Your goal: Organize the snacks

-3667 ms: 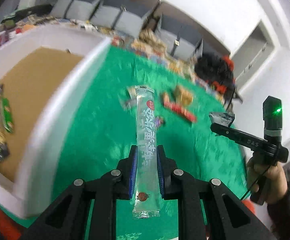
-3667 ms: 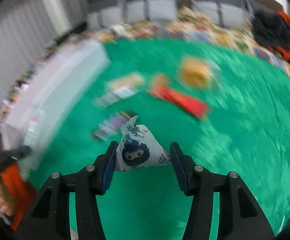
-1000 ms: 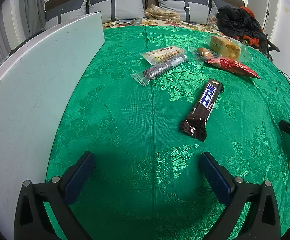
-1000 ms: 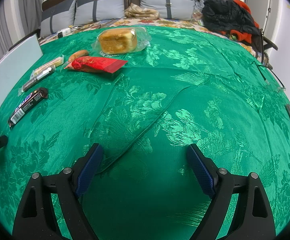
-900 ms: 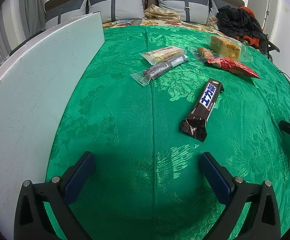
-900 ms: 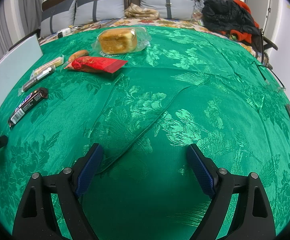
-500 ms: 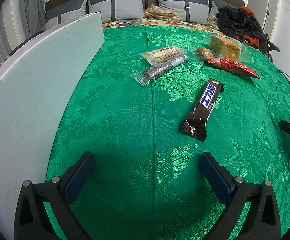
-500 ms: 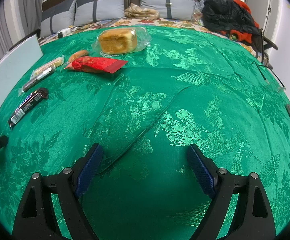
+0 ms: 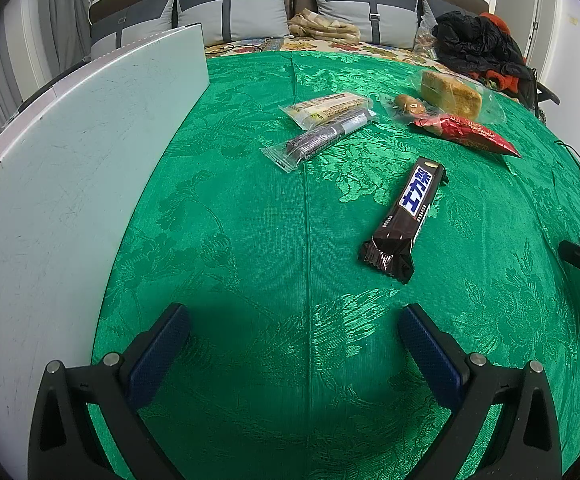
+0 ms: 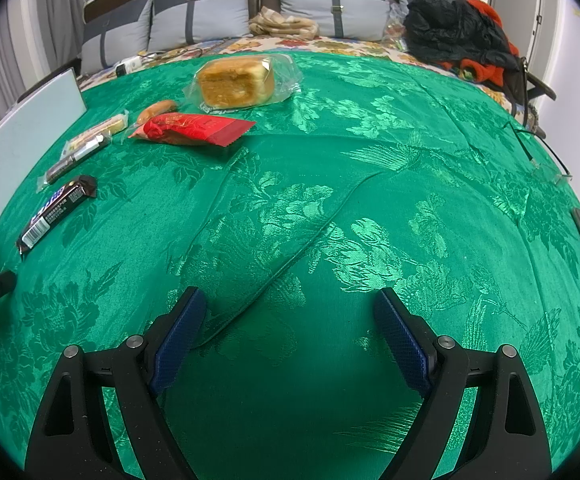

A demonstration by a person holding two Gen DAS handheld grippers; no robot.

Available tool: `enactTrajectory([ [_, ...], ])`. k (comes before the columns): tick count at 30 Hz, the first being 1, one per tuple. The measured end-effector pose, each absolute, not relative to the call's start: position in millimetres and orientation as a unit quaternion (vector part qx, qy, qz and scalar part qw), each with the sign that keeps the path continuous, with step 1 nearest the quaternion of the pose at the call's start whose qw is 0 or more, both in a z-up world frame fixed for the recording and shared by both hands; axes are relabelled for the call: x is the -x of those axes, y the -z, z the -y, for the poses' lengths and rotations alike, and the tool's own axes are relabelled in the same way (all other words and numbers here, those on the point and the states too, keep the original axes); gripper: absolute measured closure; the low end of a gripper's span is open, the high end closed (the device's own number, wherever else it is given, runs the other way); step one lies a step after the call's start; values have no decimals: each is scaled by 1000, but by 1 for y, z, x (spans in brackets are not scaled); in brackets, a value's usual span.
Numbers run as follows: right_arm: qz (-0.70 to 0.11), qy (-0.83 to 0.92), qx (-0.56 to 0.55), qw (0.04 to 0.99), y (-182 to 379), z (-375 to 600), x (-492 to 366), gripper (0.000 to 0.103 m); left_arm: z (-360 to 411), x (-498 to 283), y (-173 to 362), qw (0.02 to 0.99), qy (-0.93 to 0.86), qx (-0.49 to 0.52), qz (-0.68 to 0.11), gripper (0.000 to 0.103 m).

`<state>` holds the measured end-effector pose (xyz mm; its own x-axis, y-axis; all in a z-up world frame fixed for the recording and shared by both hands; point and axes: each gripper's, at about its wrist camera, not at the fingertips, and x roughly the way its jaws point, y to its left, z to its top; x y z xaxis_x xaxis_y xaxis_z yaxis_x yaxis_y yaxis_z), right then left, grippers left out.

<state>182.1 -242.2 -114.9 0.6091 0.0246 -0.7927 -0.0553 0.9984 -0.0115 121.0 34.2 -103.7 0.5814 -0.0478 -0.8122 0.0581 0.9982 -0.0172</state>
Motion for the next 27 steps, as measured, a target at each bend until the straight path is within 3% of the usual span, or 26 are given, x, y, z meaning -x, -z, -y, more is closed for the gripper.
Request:
enactTrajectory([
  [17,-442,-22,17,897,115,242,-182,14,-32,-123,103,884,37,-12,-465,0],
  [20,-442,-22,17,897,115,242,-182,14,-27,-138,97,860,66,-8,-506,1],
  [27,-442,-22,17,897,115,242,-182,13,17,-180,72,854,128,-40,-503,1],
])
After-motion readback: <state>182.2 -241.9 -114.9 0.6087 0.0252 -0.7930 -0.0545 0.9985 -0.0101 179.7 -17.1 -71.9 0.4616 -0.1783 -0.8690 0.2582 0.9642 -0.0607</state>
